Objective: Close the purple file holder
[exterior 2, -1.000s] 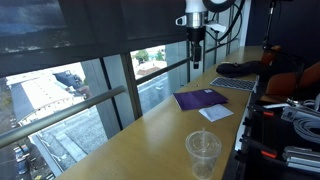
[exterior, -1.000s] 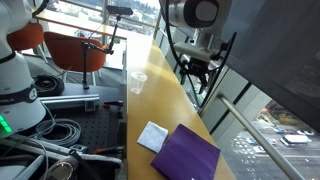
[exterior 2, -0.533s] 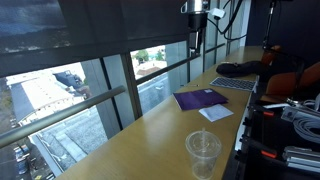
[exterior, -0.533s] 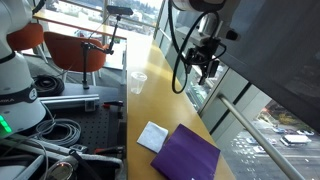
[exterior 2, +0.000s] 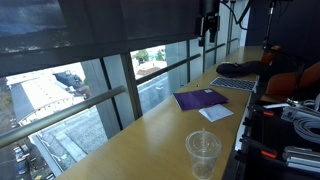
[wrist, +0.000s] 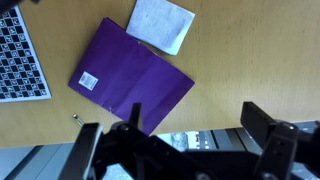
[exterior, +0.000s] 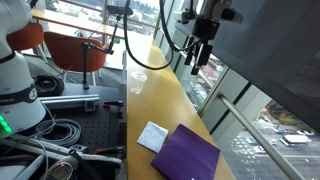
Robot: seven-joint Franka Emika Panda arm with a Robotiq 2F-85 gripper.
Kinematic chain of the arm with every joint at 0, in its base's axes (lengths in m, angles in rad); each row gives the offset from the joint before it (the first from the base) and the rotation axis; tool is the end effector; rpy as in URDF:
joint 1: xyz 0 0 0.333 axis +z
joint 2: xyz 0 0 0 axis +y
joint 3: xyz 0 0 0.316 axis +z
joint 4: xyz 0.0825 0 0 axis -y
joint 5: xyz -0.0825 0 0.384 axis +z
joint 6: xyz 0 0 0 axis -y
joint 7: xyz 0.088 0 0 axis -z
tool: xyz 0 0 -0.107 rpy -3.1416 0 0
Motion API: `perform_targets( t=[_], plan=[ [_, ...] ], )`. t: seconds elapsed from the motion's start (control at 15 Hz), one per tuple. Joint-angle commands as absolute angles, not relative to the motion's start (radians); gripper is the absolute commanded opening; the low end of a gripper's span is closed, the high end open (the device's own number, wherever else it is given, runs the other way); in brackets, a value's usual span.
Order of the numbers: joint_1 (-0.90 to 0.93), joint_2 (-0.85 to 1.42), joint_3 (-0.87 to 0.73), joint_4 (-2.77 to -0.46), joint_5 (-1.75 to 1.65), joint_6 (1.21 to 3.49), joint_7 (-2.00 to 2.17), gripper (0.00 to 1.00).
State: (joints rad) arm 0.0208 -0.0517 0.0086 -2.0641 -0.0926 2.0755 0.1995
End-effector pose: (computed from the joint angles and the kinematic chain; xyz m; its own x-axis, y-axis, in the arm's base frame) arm 0.5430 0.0113 0.4623 0.9893 -0.1245 0.0766 -0.1299 -0.9890 0.0703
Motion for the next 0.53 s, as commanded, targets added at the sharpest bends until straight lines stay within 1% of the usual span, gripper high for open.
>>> perform_targets(
  t=[0.0, 0.47],
  plan=[
    [0.008, -0.154, 0.011, -2.134, -0.104, 2.024, 0.261, 1.0],
    [-0.022, -0.216, 0.014, -2.199, -0.136, 2.036, 0.262, 1.0]
  ],
)
